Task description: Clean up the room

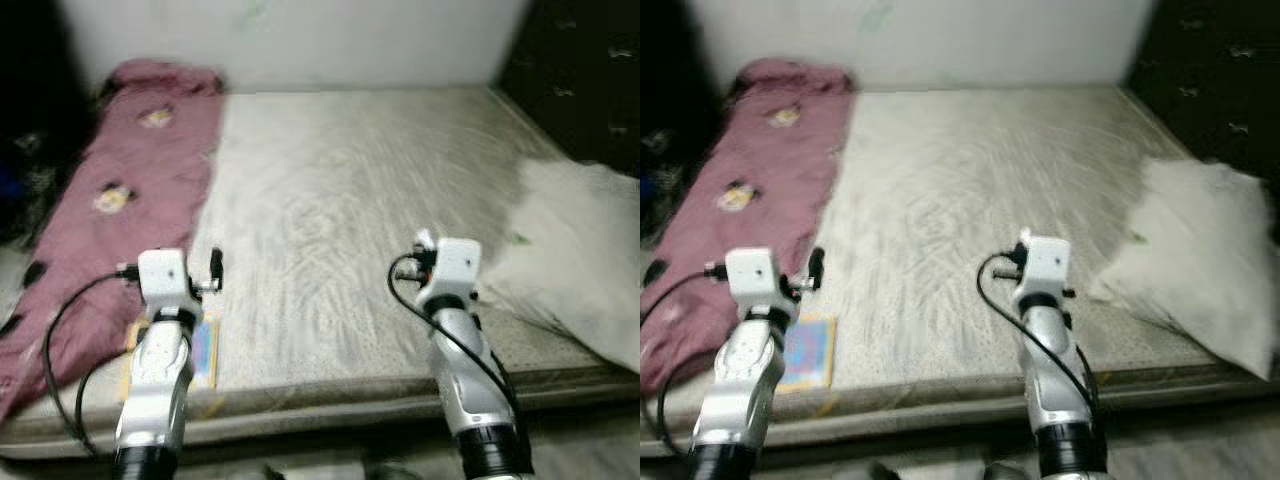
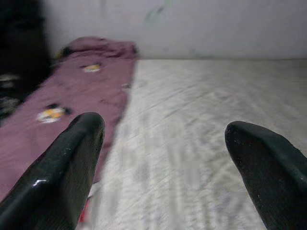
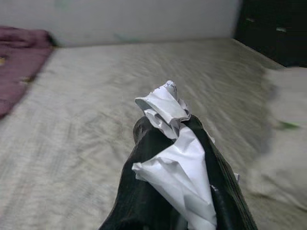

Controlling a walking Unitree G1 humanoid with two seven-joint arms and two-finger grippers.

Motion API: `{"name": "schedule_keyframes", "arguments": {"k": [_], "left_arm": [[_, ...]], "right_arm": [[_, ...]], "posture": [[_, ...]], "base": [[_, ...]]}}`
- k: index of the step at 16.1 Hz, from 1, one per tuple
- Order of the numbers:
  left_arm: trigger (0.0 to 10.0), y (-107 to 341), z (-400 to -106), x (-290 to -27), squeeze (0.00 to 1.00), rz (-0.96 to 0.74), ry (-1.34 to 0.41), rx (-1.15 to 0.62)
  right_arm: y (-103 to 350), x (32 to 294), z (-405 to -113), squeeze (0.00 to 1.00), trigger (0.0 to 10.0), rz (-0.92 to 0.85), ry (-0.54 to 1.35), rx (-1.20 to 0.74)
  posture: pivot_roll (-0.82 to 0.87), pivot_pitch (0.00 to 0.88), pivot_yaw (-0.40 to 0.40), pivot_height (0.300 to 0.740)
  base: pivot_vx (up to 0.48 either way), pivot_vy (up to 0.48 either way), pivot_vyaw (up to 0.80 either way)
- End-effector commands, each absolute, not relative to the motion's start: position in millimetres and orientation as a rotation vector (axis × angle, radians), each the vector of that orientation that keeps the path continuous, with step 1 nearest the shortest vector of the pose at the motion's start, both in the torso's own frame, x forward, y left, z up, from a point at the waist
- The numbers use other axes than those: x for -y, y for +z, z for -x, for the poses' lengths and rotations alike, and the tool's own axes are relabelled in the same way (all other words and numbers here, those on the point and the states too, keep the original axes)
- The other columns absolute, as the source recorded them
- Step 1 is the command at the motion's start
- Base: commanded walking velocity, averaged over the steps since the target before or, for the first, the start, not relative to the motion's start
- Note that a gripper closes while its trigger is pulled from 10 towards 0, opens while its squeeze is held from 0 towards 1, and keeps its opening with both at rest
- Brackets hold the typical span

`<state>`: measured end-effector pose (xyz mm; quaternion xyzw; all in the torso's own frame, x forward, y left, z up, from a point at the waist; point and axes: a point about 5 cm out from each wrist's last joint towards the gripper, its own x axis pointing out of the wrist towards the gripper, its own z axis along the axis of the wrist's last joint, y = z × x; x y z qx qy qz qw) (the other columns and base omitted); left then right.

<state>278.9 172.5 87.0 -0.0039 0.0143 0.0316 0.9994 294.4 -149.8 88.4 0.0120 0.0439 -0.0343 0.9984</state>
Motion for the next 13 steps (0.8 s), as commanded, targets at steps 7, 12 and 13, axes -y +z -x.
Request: {"name": "schedule_keyframes", "arguments": {"k": [7,12,13], "left_arm": [[10.0,89.0,-282.0,-165.4,0.0,0.028,0.052,-0.037],[10.0,90.2,-283.1,-162.9,0.0,0.022,0.05,-0.035],[10.0,91.2,-283.4,-162.7,0.0,0.011,0.053,-0.026]], "right_arm": [[91.1,153.5,-296.3,0.0,10.0,-0.018,-0.073,-0.09],[93.1,150.2,-296.5,0.0,10.0,-0.021,-0.058,-0.076],[92.9,150.8,-296.7,0.0,10.0,-0.03,-0.061,-0.076]], "posture": [[0.04,0.0,0.017,0.74],[0.04,0.0,0.021,0.74],[0.04,0.0,0.023,0.74]], "base": [[0.0,0.48,0.0],[0.0,0.48,0.0],[0.0,0.0,0.0]]}}
